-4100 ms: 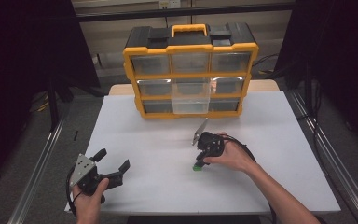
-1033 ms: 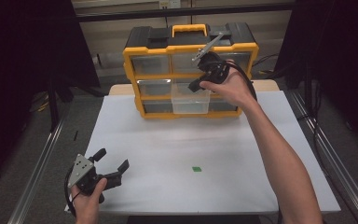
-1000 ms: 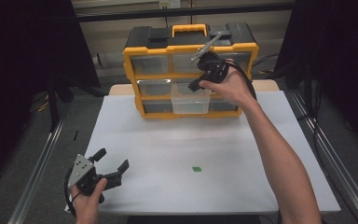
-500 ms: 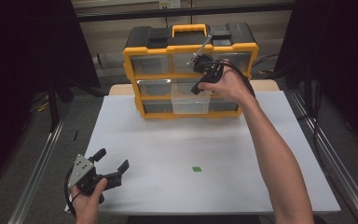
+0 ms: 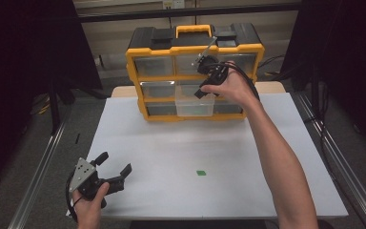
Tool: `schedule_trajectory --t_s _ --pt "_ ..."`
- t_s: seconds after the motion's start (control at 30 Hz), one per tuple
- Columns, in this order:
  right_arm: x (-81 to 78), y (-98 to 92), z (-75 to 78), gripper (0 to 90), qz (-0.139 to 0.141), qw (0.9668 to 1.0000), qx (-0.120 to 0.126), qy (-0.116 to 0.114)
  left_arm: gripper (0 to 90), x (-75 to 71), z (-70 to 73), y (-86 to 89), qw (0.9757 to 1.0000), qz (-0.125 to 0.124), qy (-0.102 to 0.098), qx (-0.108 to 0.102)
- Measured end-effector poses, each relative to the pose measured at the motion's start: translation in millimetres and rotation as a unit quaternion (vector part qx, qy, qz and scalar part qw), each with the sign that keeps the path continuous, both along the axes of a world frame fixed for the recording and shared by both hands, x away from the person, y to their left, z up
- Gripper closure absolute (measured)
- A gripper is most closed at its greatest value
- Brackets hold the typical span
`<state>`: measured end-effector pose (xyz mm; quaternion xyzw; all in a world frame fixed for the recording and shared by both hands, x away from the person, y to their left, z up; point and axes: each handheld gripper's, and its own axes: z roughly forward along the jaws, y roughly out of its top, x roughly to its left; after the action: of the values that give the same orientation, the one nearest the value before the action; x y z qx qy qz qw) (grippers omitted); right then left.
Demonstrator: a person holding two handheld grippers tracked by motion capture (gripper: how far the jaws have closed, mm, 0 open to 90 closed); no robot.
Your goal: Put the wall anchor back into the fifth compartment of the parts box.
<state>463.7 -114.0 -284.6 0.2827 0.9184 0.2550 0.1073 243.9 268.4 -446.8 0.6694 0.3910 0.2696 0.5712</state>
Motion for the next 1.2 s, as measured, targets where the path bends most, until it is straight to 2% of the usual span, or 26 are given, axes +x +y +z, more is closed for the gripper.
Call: schedule_trajectory --t_s 0.03,0.07,0.1,0.13,0.17,0.2,0.27,0.3,0.37,0.47,0.57,0.6,0.67,0.73,0.87,0.97,1.03,1.2 --pt "-0.5 -1.4 1.8 49.5 -0.006 0.9999 0.008 -0.002 3.6 0.1 -0.3 -1.8 0.9999 0.004 0.000 -0.012" --pt "-1.0 -3.3 4.0 44.1 -0.011 0.9996 0.024 -0.009 3.6 -0.2 0.4 1.4 0.9999 -0.004 0.001 0.011" --pt "-1.3 -4.6 6.1 36.7 -0.015 0.9992 0.034 -0.015 3.6 -0.1 0.1 -0.7 1.0000 0.005 -0.002 -0.005" --pt "-2.2 -5.3 7.4 32.3 -0.020 0.9989 0.039 -0.020 3.6 0.0 0.5 1.3 1.0000 -0.004 0.001 0.008" --pt "-3.4 -6.5 9.1 30.0 -0.022 0.9984 0.047 -0.023 3.6 -0.1 0.3 0.9 1.0000 -0.004 0.002 0.003" --pt "-4.2 -7.8 10.1 26.9 -0.017 0.9981 0.054 -0.023 3.6 0.0 0.5 1.7 1.0000 -0.003 0.001 0.007" --pt "-8.0 -8.7 10.8 18.7 -0.013 0.9978 0.058 -0.028 4.1 0.0 0.4 1.8 1.0000 -0.002 0.000 0.006" --pt "-9.7 -9.0 11.0 15.4 -0.015 0.9977 0.057 -0.034 4.2 -0.2 0.6 1.9 1.0000 -0.002 0.000 0.006" --pt "-13.9 -11.3 10.3 6.0 -0.017 0.9958 0.074 -0.051 4.2 -0.2 0.7 2.3 0.9999 -0.008 -0.002 0.007" --pt "-20.8 -17.6 8.8 4.8 -0.023 0.9930 0.098 -0.061 4.2 -0.6 0.5 2.4 0.9999 -0.002 0.000 0.012" --pt "-29.0 -25.8 5.2 2.7 -0.024 0.9874 0.129 -0.088 4.2 -0.7 0.3 2.8 0.9999 -0.002 0.002 0.012" --pt "-31.2 -29.3 3.5 3.0 -0.025 0.9857 0.139 -0.092 4.2 -0.3 0.4 3.0 0.9999 -0.007 0.003 0.012" --pt "-36.5 -37.1 0.5 2.9 -0.031 0.9816 0.157 -0.103 4.2 0.1 0.2 2.8 1.0000 -0.002 0.003 0.009" --pt "-42.5 -45.9 -3.1 2.3 -0.043 0.9757 0.180 -0.117 4.2 0.0 0.1 2.9 1.0000 -0.001 0.003 0.009" --pt "-53.5 -57.4 -10.3 3.2 -0.051 0.9698 0.202 -0.127 4.2 -0.4 0.8 3.5 0.9999 -0.001 0.000 0.016" --pt "-64.6 -63.4 -18.2 2.7 -0.051 0.9667 0.210 -0.137 4.2 -0.5 0.8 3.4 0.9999 0.000 0.000 0.015" --pt "-72.5 -66.4 -24.2 2.9 -0.053 0.9628 0.220 -0.148 4.2 -0.4 1.0 3.6 0.9999 -0.001 0.000 0.016" --pt "-87.8 -73.7 -41.9 2.3 -0.065 0.9513 0.257 -0.157 4.2 -0.4 0.8 2.7 1.0000 0.001 -0.001 -0.001"
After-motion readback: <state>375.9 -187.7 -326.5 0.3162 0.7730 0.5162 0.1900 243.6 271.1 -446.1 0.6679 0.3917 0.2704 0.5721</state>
